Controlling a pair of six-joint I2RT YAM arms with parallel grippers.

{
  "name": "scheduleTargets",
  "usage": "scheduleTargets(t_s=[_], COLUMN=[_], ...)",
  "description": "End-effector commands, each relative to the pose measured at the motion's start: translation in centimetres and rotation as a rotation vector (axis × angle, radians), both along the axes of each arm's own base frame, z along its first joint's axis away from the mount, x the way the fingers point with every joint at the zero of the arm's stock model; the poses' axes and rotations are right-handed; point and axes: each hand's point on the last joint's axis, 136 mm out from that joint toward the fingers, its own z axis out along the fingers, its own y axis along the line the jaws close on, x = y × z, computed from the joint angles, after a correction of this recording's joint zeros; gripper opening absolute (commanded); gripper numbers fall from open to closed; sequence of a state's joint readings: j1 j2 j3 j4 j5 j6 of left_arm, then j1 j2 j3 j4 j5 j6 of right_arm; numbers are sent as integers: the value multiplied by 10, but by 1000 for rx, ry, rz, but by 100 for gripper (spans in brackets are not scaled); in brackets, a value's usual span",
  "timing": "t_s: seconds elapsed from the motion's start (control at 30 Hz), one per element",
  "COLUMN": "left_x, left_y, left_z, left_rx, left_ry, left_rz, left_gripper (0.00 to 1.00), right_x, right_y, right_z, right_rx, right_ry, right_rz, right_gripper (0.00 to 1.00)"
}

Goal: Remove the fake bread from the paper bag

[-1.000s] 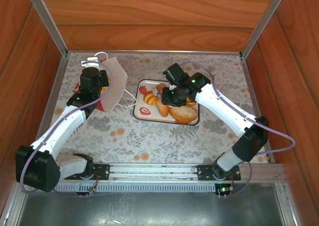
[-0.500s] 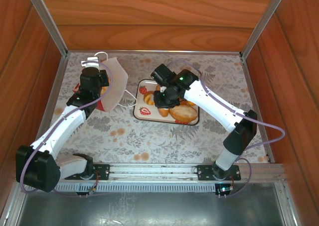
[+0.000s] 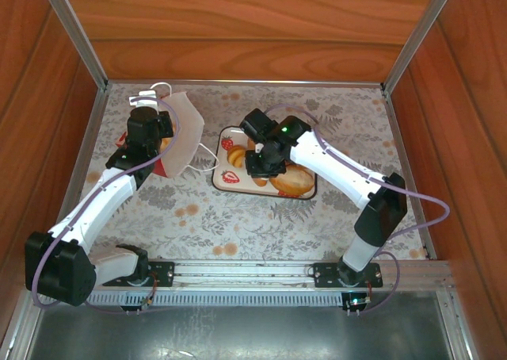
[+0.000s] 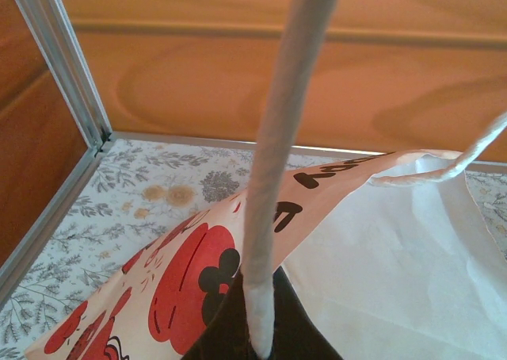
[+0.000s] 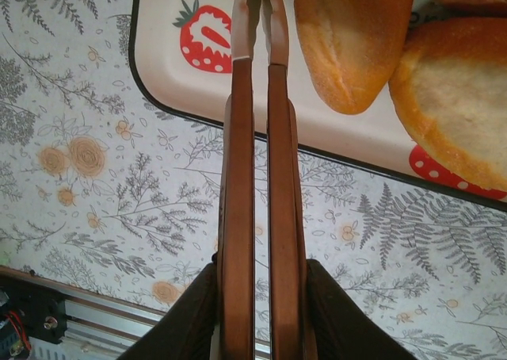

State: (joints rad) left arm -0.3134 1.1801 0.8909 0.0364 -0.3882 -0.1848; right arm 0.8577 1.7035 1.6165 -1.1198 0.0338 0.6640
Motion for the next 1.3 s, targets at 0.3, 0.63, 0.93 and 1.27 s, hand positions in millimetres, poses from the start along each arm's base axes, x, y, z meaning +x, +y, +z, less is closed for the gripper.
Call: scheduleTargets(t_s=[0.3,0.63,0.93,1.27], left_x=[0,2,2,1], left_y=[1,1,0,1], left_z=[9,10,12,12], left_rx=[-24,-27,-30,-29], left_ry=[-21,-23,-26,-27], left_rz=[4,3,0,4], left_gripper=[0,0,0,0], right_x=[32,30,11,5], right_y=[13,12,13,7], right_z=[-8,6,14,5], right_rx=[51,89,107,61], right_ry=[-52,-72,-46,-17], right_rz=[-62,-58,-33,-48], right_gripper=[28,28,28,28])
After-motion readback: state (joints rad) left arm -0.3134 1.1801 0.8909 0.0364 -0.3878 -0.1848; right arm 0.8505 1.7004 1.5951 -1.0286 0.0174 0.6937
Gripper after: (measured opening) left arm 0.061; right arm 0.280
